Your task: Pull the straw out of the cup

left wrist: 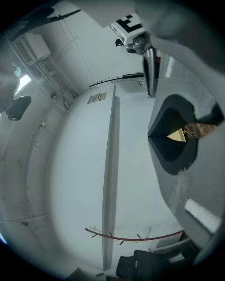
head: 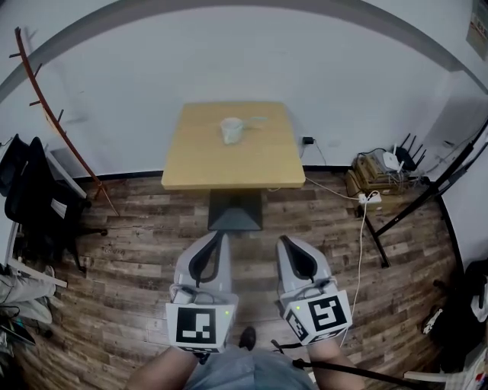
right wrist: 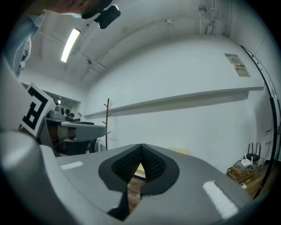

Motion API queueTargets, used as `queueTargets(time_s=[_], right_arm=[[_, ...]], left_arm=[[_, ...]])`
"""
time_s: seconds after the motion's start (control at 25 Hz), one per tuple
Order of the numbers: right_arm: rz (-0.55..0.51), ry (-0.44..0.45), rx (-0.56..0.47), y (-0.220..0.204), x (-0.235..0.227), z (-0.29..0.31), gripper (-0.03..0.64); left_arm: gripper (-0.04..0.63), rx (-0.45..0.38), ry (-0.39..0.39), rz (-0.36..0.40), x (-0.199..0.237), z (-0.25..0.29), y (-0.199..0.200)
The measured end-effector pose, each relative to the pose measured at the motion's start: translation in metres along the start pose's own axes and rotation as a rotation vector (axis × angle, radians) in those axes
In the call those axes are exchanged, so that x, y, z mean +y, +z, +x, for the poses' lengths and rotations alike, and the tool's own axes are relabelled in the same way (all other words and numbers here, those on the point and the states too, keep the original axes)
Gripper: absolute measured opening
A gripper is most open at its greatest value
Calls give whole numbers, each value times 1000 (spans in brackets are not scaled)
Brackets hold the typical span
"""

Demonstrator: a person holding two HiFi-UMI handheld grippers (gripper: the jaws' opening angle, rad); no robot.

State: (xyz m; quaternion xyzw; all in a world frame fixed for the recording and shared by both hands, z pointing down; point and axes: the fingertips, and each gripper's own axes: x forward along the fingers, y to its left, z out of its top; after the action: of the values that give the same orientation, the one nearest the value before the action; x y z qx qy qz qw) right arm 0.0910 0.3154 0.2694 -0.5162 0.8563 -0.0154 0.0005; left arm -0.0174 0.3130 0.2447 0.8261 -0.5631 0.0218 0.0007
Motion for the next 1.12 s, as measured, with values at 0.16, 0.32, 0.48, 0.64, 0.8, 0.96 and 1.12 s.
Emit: queueTargets(time_s=[0.16,0.32,0.48,0.64,0.8,0.96,1.12], right_arm=[[15,7,18,-10,-4,30,6],[40,8,39,-24,-7,70,6],[55,23,63,-31,-8,117,6],[62,18,67,-27,-14,162,6],[53,13,55,-18,-16,201,6],[28,-2,35,-6,-20,232,6],[4,-17,3,9,-25,258,6]], left_arm=[[18,4,2,-15,20,23,-6],[18,31,-16,-20,42,53,-20],[18,51,-24,-31,69,89,-24],[18,57,-33,-36,99,124,-24],[18,54,-39,-44,130,150,-20],[18,20,-48,-47,153,172,-12],[18,-17,-64,-45,169,193,-3]])
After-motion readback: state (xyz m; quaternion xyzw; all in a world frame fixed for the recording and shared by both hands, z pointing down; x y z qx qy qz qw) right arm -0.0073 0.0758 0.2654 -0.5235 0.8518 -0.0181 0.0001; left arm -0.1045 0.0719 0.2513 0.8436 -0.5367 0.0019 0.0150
